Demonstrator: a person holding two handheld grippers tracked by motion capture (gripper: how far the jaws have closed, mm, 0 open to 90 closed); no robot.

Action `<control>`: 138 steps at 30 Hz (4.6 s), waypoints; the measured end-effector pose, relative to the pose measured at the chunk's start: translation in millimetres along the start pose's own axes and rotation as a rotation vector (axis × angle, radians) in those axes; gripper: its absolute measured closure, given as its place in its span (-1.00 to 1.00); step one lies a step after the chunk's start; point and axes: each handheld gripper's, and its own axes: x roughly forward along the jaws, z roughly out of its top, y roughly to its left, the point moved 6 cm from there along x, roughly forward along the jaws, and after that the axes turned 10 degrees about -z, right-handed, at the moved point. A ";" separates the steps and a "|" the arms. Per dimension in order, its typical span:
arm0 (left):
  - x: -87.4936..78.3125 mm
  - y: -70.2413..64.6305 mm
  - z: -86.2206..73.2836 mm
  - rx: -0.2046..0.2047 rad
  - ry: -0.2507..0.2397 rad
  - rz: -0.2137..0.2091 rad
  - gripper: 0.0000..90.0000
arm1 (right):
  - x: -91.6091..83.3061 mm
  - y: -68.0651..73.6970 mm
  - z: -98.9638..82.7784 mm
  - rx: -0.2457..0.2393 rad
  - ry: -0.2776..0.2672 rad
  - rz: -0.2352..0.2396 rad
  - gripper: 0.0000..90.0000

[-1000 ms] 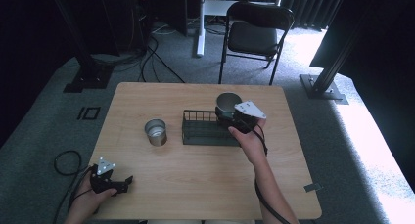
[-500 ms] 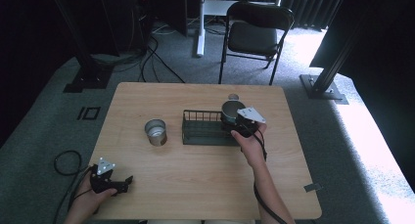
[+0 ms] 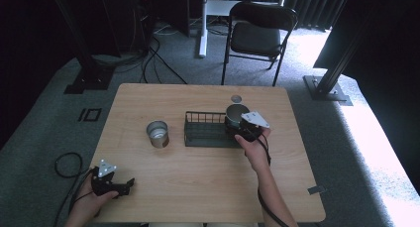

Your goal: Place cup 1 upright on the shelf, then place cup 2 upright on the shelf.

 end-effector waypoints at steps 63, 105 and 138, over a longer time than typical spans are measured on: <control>0.0 0.1 -0.1 0.002 0.000 0.000 -0.99 | -76.9 -71.1 -86.0 -0.002 0.081 0.013 -0.76; 0.0 0.0 -0.1 0.002 0.000 0.000 -0.99 | -107.8 -116.3 -136.3 -0.127 0.323 0.068 -0.69; 0.7 5.1 1.9 0.016 0.004 -0.012 -0.99 | -104.3 -111.3 -142.2 -0.166 0.410 0.117 -0.74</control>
